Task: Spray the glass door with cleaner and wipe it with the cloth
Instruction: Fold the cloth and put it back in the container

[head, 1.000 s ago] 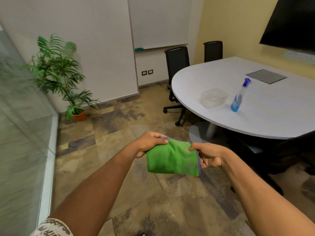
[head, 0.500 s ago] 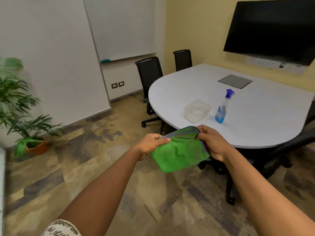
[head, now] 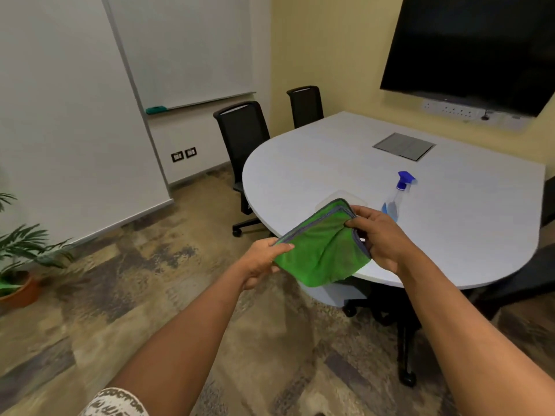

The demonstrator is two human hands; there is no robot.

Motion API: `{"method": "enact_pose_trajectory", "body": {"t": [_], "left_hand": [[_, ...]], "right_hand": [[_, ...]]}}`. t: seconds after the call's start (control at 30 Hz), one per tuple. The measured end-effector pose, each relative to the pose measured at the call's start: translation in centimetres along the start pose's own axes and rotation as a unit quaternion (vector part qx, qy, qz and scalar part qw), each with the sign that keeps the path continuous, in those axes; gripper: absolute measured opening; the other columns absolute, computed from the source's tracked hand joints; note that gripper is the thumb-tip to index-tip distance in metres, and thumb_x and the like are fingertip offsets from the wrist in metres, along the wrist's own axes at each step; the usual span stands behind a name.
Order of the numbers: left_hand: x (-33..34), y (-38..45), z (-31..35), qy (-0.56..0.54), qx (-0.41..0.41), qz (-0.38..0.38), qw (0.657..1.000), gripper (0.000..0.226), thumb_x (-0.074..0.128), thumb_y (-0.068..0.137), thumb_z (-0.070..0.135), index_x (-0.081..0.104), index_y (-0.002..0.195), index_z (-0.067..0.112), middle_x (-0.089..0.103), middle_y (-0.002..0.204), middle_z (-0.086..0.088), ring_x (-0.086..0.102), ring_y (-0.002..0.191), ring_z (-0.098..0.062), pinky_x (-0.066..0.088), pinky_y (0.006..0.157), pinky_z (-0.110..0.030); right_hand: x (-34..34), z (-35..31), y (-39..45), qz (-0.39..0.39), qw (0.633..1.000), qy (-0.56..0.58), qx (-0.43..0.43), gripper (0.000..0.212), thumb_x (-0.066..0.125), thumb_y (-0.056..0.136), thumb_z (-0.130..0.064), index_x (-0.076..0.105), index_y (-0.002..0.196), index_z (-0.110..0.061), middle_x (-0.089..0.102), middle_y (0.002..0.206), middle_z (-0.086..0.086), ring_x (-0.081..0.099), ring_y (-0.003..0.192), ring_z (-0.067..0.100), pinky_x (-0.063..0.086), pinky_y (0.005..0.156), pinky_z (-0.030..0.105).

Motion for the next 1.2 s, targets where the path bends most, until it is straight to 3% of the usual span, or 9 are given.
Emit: {"method": "enact_pose_trajectory", "body": {"t": [0.13,0.4,0.57,0.7,0.83,0.9,1.0,1.07,1.2], "left_hand": [[0.5,5.9,1.2,-0.051,0.047,0.086,0.994,0.011,0.069,0.094,0.017,0.07,0.106,0.017,0.078,0.083,0.006,0.073,0.073,-0.006,0.057,0.064,-0.023],[2.4,15.2,3.6,-0.12,0.092,0.135,0.979,0.014,0.07,0.094,0.023,0.068,0.107,0.018,0.08,0.095,-0.001,0.077,0.083,-0.013,0.06,0.064,-0.025],[2.7,19.5,4.4,0.1,0.116,0.129,0.98,0.019,0.058,0.1,0.041,0.061,0.112,0.026,0.072,0.112,-0.002,0.07,0.104,-0.02,0.058,0.089,-0.041],[2.9,23.2,5.0,0.234,0.17,0.135,0.948,0.025,0.051,0.102,0.046,0.057,0.108,0.023,0.069,0.099,0.005,0.065,0.094,-0.012,0.054,0.081,-0.035],[2.2,28.3,5.8,0.264,0.161,0.162,0.937,0.026,0.05,0.102,0.045,0.056,0.108,0.02,0.067,0.097,0.002,0.063,0.093,-0.021,0.052,0.081,-0.038],[1.8,30.8,6.2,0.26,0.15,0.146,0.942,0.025,0.05,0.102,0.044,0.057,0.107,0.021,0.067,0.099,0.003,0.063,0.096,-0.021,0.05,0.082,-0.036],[1.4,34.2,7.0,0.254,0.15,0.112,0.949,0.027,0.051,0.102,0.042,0.059,0.108,0.017,0.067,0.1,0.003,0.063,0.097,-0.02,0.049,0.082,-0.035],[1.2,36.1,7.4,0.253,0.141,0.086,0.953,0.028,0.052,0.102,0.041,0.06,0.108,0.015,0.068,0.101,0.0,0.063,0.098,-0.022,0.051,0.085,-0.037],[0.9,39.6,8.2,0.246,0.123,0.036,0.961,0.027,0.053,0.102,0.04,0.061,0.108,0.015,0.068,0.103,-0.001,0.064,0.1,-0.024,0.052,0.089,-0.039]], "right_hand": [[-3.3,1.4,5.7,0.03,0.998,-0.004,0.064,0.016,0.059,0.094,-0.002,0.075,0.099,-0.004,0.057,0.093,0.021,0.054,0.068,0.022,0.054,0.069,0.033],[-8.3,4.4,14.5,0.072,0.985,0.09,0.131,0.026,0.054,0.094,0.0,0.069,0.113,-0.009,0.074,0.092,0.008,0.067,0.08,0.02,0.057,0.073,0.036],[-9.3,6.3,17.9,0.166,0.939,0.2,0.225,0.007,0.062,0.092,-0.003,0.068,0.097,-0.004,0.07,0.096,0.011,0.062,0.086,0.029,0.057,0.065,0.04],[-10.2,7.4,20.4,0.173,0.926,0.241,0.236,0.015,0.059,0.093,-0.002,0.068,0.105,-0.001,0.07,0.103,0.015,0.068,0.086,0.028,0.061,0.063,0.038],[-10.5,7.5,23.4,0.133,0.91,0.268,0.286,0.023,0.071,0.087,-0.014,0.073,0.105,0.0,0.076,0.097,0.015,0.075,0.076,0.024,0.063,0.067,0.037],[-10.6,8.0,24.8,0.133,0.903,0.269,0.306,0.025,0.076,0.078,-0.015,0.075,0.098,0.001,0.077,0.092,0.014,0.074,0.075,0.023,0.063,0.068,0.039],[-10.9,8.4,26.7,0.153,0.894,0.239,0.347,0.042,0.08,0.072,-0.013,0.073,0.11,0.001,0.074,0.11,0.014,0.072,0.09,0.028,0.062,0.078,0.043],[-11.2,8.5,27.5,0.168,0.888,0.218,0.368,0.047,0.085,0.067,-0.015,0.073,0.11,0.001,0.075,0.105,0.014,0.073,0.085,0.029,0.062,0.075,0.042],[-11.2,8.3,29.1,0.189,0.91,0.19,0.315,0.05,0.087,0.063,-0.022,0.073,0.109,-0.007,0.075,0.1,0.013,0.071,0.088,0.03,0.06,0.076,0.042]]}}
Point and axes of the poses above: each hand's wrist, its own y-axis towards the middle knuckle, its own x-axis out of the palm, z = x × y, the point moved 1 cm from there along y, towards the middle knuckle
